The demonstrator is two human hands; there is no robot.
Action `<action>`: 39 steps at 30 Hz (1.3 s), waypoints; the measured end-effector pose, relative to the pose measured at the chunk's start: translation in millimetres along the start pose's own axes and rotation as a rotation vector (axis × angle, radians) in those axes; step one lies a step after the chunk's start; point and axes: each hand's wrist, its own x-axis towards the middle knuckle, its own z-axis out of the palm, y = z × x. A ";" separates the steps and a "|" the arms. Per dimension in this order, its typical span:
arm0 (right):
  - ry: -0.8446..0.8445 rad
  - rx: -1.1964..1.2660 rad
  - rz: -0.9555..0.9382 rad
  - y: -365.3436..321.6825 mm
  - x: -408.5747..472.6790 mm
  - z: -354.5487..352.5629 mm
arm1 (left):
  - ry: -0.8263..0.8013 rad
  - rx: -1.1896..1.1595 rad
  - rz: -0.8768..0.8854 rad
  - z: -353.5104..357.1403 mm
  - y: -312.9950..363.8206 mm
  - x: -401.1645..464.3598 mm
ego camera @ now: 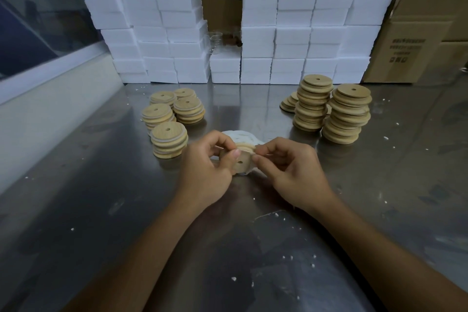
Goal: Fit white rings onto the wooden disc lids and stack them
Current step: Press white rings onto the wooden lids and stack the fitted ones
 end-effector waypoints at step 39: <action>0.079 -0.177 -0.199 -8.1 -1.3 4.0 | -0.075 0.034 0.131 2.5 -9.0 0.9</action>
